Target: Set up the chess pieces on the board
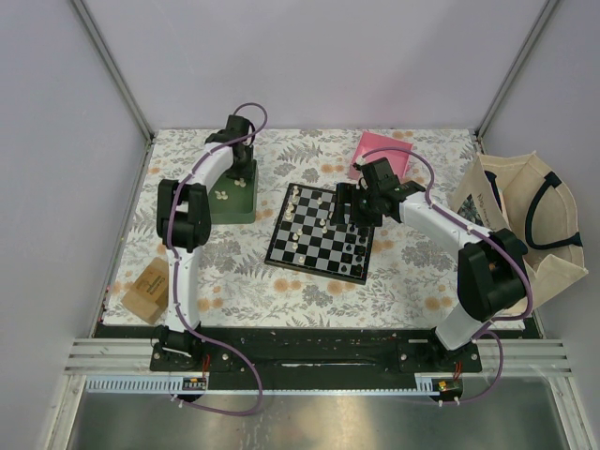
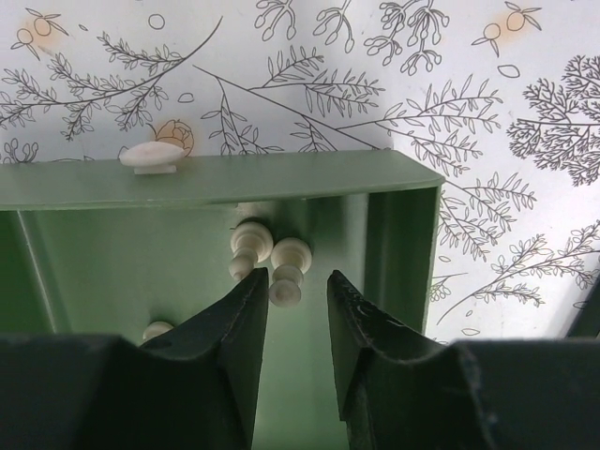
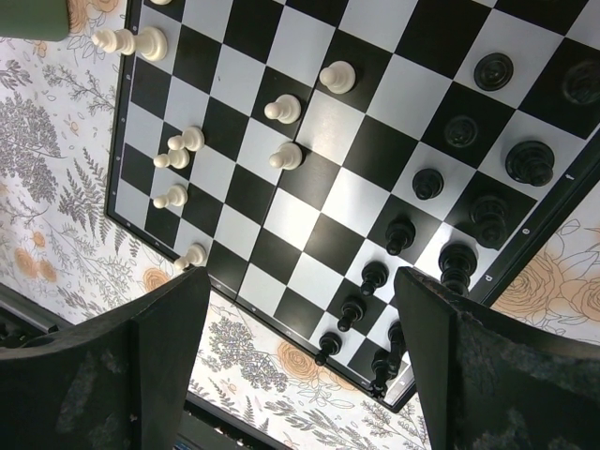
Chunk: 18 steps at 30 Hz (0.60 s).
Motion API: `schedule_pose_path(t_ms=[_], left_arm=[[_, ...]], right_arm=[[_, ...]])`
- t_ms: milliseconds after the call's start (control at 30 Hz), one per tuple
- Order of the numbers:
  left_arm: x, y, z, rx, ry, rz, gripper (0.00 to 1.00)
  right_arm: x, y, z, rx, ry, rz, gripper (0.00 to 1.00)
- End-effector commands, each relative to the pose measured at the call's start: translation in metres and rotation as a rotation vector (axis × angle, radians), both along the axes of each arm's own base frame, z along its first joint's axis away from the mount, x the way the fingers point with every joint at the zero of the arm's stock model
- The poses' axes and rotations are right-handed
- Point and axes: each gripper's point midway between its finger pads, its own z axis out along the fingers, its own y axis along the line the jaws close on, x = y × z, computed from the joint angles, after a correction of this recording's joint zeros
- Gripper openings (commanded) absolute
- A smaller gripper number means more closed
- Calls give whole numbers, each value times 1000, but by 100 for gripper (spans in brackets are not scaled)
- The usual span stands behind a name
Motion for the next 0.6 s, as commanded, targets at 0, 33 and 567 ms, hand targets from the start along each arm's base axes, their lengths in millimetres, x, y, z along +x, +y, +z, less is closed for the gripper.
schedule_pose_path(t_ms=[0,33,567], left_arm=[[14,4,20,-1,-57,8,35],[14,5,20,2,-58,9,35],[13,6,21,-1,-71,9,12]], right_arm=[[10,5,12,30,-31,18,89],[9,5,11,29,-27,15,89],[11,7,11,38,-21,16,89]])
